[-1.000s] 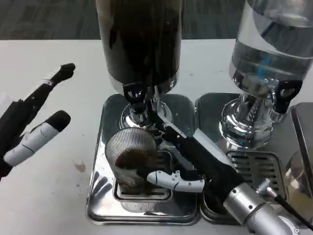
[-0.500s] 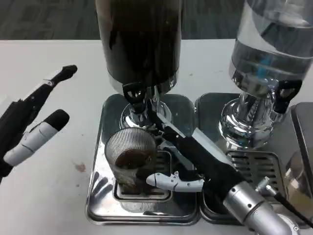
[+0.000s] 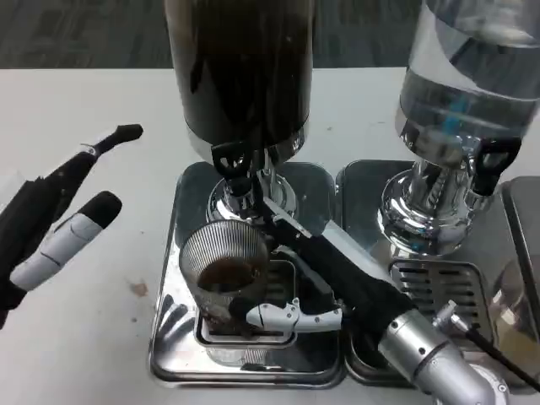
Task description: Grasp the cup under the faucet to collect the drink, then remove the cup.
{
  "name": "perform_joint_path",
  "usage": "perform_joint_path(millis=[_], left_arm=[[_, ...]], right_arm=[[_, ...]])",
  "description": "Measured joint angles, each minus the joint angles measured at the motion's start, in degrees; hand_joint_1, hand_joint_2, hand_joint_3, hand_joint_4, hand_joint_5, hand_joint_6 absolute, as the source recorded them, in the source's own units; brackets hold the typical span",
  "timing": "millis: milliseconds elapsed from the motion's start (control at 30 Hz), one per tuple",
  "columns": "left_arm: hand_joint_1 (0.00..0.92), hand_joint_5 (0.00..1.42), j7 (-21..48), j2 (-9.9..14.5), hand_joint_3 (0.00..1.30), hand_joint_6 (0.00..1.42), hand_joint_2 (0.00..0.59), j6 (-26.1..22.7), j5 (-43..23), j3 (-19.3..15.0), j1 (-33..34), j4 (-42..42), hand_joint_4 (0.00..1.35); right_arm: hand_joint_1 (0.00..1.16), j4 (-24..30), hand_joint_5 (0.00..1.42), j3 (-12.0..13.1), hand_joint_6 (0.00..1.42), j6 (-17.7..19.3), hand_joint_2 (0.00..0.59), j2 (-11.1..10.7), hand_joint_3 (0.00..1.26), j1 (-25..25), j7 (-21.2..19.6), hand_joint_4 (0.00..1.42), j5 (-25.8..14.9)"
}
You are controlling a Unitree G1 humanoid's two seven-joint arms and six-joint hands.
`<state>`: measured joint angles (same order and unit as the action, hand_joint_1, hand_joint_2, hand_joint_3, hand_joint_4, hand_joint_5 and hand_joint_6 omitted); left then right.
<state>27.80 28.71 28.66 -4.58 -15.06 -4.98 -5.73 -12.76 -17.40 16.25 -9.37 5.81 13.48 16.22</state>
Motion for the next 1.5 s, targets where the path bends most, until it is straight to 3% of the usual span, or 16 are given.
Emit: perform_joint_path(millis=[600, 1000, 1500], left_arm=[[0.000, 0.04, 0.01, 0.00, 0.18, 0.01, 0.103, -0.38, -1.63, 0.39, -0.11, -0.04, 0.08], [0.000, 0.05, 0.02, -0.01, 0.18, 0.02, 0.109, -0.60, -2.19, 0.42, -0.16, -0.63, 0.09], [0.000, 0.05, 0.23, -0.02, 0.18, 0.02, 0.111, -1.01, -2.87, 0.70, -0.15, -1.68, 0.09]], right_arm=[[0.74, -1.12, 0.00, -1.60, 0.05, -1.59, 0.175, 0.12, 0.00, 2.26, 0.35, 0.00, 0.36], [0.73, -4.69, 0.00, -1.59, 0.05, -0.60, 0.177, -0.02, 0.00, 4.99, 1.97, 0.00, -0.93], [0.71, -4.45, 0.00, -1.32, 0.06, -0.60, 0.186, -0.19, 0.00, 4.85, 2.52, 0.00, -1.92]])
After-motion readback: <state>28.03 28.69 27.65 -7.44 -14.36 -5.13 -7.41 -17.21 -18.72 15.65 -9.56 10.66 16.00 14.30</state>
